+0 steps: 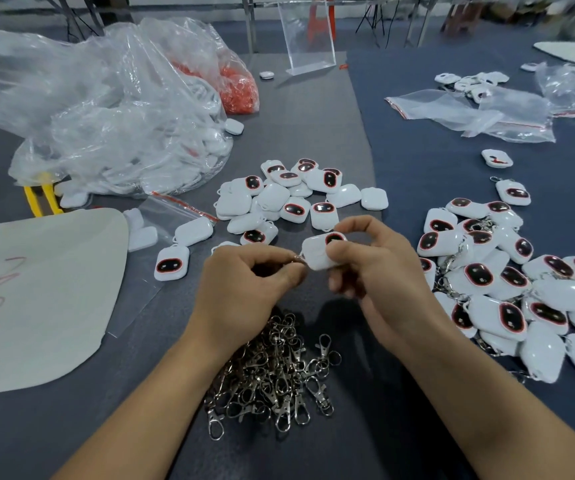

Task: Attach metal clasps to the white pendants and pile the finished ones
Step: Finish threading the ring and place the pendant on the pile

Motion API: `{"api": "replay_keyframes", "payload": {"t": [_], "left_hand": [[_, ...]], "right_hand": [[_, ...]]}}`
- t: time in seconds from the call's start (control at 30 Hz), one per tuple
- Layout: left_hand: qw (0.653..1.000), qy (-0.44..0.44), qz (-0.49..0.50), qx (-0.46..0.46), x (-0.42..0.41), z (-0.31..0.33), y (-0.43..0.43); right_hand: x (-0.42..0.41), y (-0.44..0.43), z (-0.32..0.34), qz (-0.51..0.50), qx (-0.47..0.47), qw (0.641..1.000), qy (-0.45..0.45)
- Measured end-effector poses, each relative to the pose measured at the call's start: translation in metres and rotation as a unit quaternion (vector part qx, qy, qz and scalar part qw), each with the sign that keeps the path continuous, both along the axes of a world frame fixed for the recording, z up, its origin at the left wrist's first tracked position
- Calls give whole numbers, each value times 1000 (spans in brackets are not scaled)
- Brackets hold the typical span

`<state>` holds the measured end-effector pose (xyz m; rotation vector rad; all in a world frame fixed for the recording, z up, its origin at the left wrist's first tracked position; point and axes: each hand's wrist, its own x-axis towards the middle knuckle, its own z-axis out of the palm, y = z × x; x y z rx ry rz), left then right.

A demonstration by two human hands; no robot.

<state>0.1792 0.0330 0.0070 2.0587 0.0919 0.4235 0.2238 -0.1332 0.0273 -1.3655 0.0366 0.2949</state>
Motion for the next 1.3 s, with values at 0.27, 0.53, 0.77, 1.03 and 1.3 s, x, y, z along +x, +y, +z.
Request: {"api": "replay_keyframes", "payload": {"t": [0.27,0.53,0.77,1.03,1.3], "left_hand": [[995,13,-54,-77,-1,4,-5],[994,-15,-76,82,-4,5,-4],[958,-57,-56,276,-7,2,-2],[1000,-12,-11,-11,-5,4,-12],[952,-58,33,297,-7,2,-11]], "right_hand": [[2,0,2,44,88,992,79],[-11,-1,3,-42,-9,994,-105],[-20,7,-6,-33,-210,929,-304],[-1,3,-2,-10,47,999,7],[-8,2,-5,4,-188,951,-243]]}}
